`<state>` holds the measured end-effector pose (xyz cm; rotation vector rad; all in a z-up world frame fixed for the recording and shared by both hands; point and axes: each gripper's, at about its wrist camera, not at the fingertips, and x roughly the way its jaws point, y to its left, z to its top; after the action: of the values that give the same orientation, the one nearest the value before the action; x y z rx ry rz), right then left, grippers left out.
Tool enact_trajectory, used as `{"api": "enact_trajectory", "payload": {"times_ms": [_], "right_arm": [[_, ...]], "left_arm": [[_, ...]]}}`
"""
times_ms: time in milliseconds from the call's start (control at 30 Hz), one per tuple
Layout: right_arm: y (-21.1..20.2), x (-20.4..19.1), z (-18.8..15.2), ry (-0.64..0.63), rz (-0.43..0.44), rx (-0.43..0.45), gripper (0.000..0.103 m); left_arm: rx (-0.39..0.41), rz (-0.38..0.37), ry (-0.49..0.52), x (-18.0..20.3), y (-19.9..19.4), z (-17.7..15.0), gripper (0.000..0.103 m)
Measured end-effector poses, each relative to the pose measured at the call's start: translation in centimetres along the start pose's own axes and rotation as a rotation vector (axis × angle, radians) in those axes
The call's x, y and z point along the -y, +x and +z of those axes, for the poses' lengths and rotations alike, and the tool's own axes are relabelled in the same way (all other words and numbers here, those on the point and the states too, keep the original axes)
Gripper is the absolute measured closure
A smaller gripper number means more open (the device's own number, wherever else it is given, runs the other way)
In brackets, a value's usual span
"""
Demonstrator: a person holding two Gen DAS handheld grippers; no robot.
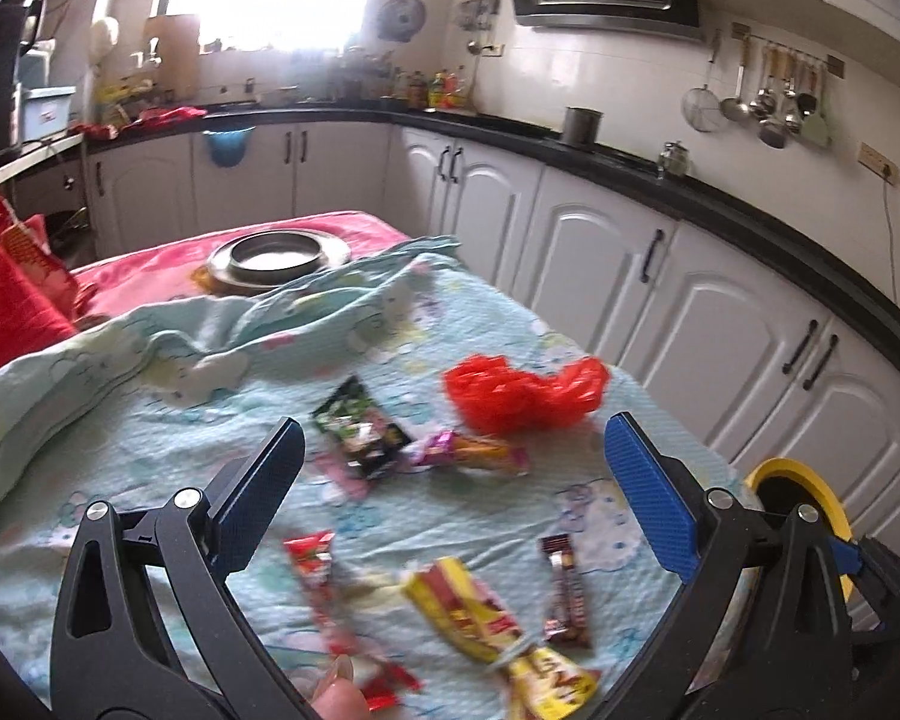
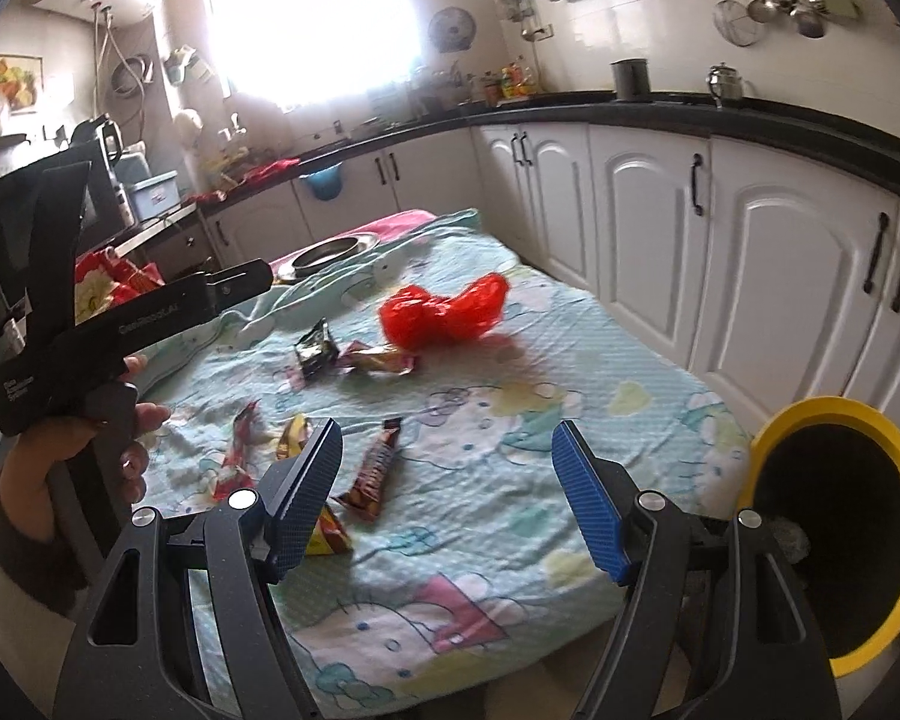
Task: Collect trash
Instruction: 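Move both open tools back over the snack wrappers on the bed, then grasp the red snack wrapper with the left tool while the right tool grasps the chocolate bar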
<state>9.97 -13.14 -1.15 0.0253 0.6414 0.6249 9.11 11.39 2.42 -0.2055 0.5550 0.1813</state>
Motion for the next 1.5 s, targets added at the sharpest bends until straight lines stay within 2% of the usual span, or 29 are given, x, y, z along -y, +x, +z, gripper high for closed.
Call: {"api": "enact_trajectory", "payload": {"times_ms": [67,267,400,533,633,700,900,1067,1367,1500], "right_arm": [[1.0,-0.6,0.2,-0.015,0.005,-0.017,0.033],[4.5,-1.9,0.4,-0.031,0.038,-0.097,0.044],[6.5,-2.5,0.3,-0.051,0.043,-0.148,0.051],[8.5,-3.0,0.3,-0.064,0.051,-0.198,0.055],[9.8,-3.2,0.2,-0.067,0.049,-0.227,0.060],[10.4,-3.2,0.1,-0.068,0.050,-0.241,0.064],[12.0,-3.3,-0.4,-0.062,0.060,-0.279,0.070],[13.0,-3.1,-0.9,-0.054,0.071,-0.308,0.078],[13.6,-3.3,-1.4,-0.046,0.096,-0.314,0.081],[13.5,-3.4,-1.5,-0.053,0.098,-0.308,0.084]], "left_arm": [[-0.013,0.018,-0.014,-1.2,0.2,-0.1,0.011],[-0.070,0.064,-0.097,-4.6,1.4,-0.8,0.011],[-0.132,0.076,-0.147,-6.4,2.7,-1.8,0.023],[-0.194,0.051,-0.218,-7.9,3.3,-3.3,0.034],[-0.222,0.034,-0.234,-8.0,3.5,-4.1,0.040],[-0.243,0.030,-0.238,-8.0,3.8,-4.6,0.051],[-0.294,-0.001,-0.266,-7.9,4.8,-5.8,0.066],[-0.324,-0.005,-0.268,-7.7,5.6,-6.6,0.075],[-0.326,-0.001,-0.268,-8.2,6.1,-7.1,0.092],[-0.322,-0.009,-0.272,-8.5,6.0,-7.0,0.096]]}}
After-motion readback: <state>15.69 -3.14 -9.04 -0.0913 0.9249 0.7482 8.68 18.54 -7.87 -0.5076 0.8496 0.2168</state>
